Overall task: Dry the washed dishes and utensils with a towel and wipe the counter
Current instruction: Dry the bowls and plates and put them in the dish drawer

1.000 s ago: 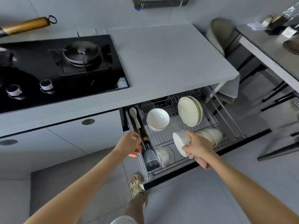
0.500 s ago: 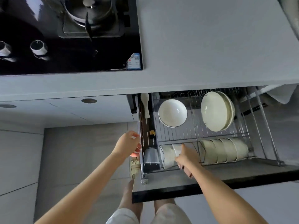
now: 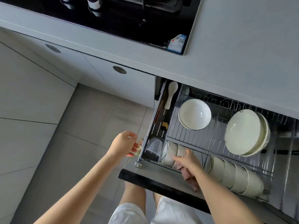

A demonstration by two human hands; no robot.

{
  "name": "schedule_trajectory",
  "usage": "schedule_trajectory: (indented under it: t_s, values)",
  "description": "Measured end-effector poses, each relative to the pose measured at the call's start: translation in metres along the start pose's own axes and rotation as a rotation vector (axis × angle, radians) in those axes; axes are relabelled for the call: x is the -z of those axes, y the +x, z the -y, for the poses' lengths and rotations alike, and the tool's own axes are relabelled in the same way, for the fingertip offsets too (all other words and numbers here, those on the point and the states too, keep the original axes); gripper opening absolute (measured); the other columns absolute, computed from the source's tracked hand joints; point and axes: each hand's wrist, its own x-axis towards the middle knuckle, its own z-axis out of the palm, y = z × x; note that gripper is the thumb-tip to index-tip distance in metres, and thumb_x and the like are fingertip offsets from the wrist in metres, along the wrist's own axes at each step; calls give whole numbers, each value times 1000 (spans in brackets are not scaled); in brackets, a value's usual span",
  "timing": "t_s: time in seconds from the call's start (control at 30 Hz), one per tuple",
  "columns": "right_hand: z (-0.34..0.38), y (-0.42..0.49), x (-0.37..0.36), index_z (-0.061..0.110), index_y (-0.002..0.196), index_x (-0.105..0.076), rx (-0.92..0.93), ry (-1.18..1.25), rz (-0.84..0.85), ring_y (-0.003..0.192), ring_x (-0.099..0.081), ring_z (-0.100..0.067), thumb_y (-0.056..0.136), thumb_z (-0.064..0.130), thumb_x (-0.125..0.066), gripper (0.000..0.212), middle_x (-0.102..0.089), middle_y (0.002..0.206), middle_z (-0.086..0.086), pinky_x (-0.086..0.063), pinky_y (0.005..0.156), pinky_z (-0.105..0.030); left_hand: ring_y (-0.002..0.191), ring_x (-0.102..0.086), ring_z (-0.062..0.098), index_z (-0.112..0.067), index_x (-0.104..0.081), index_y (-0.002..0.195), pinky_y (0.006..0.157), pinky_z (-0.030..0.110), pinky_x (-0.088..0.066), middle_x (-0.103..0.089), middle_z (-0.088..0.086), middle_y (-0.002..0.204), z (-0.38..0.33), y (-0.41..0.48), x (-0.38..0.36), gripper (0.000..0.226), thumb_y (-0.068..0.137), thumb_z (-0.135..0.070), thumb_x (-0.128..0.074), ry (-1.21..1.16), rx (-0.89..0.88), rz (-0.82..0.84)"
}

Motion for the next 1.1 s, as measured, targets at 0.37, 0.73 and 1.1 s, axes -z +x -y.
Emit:
schedule_trajectory:
  t_s: [0.37, 0.73, 1.1]
  values:
    - [68, -68, 75, 26, 150, -18, 313, 77, -50, 119, -55, -26, 73, 62, -69, 99, -48, 142, -8, -49, 92, -37, 65, -61, 19, -12, -58, 102, 53, 23, -55, -66, 9, 81, 6, -42, 14, 15, 97, -15, -45, -142, -20, -88]
    - [279, -230, 31, 29, 126, -47, 903, 382, 146, 99, -61, -10, 76, 42, -76, 59, -62, 106, 6, -50, 88, -31, 76, -57, 16, -15, -63, 92, 60, 23, -57, -58, 5, 86, 58, -101, 119, 16, 92, -30, -57, -650, -56, -285]
    - [483, -415, -168, 17, 130, -43, 990, 422, 636, 97, -65, -22, 75, 9, -78, 65, -60, 118, -6, -54, 84, -38, 69, -58, 18, -9, -62, 99, 68, 33, -58, -61, 8, 82, 267, -185, 341, 14, 93, -19, -55, -1007, -22, -755]
